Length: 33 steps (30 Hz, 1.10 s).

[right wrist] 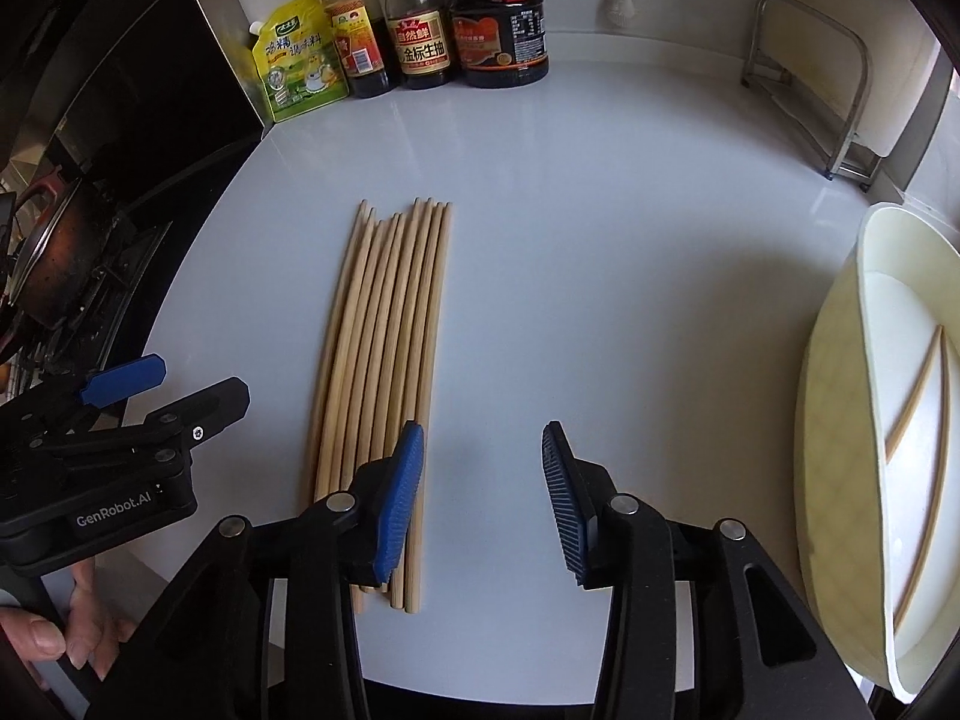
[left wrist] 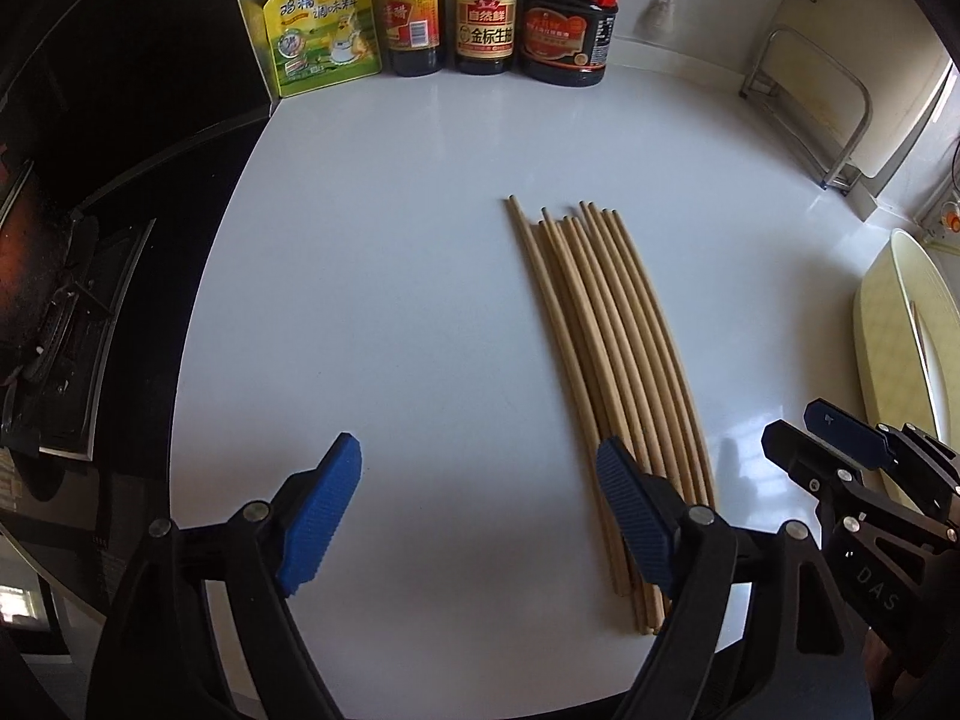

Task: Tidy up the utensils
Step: 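Move both open tools back over the chopstick bundle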

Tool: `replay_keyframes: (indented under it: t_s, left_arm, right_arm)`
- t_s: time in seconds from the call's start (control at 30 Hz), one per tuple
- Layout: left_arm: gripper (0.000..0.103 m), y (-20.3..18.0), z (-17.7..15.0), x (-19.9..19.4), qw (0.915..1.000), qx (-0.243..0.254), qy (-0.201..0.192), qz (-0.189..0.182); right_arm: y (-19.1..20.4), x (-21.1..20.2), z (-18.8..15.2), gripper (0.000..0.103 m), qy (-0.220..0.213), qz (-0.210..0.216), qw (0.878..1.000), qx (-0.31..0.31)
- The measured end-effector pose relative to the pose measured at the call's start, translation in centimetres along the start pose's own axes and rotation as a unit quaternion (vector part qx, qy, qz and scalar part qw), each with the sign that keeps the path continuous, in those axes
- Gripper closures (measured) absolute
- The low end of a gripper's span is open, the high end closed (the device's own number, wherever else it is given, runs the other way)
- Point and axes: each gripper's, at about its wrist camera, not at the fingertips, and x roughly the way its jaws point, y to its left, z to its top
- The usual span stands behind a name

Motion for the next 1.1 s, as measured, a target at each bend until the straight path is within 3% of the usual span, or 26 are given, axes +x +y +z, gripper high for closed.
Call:
replay_keyframes:
  t_s: [0.53,1.1]
  left_arm:
    - [0.018,0.6,-1.4,2.0,0.9991,-0.039,0.01,0.016]
    - [0.018,-0.4,-0.5,2.8,0.9986,-0.051,0.006,-0.013]
  right_arm:
    - [0.6,4.0,0.2,0.06,0.015,0.002,0.999,-0.029]
    - [-0.4,4.2,0.8,0.06,0.007,-0.03,0.999,-0.041]
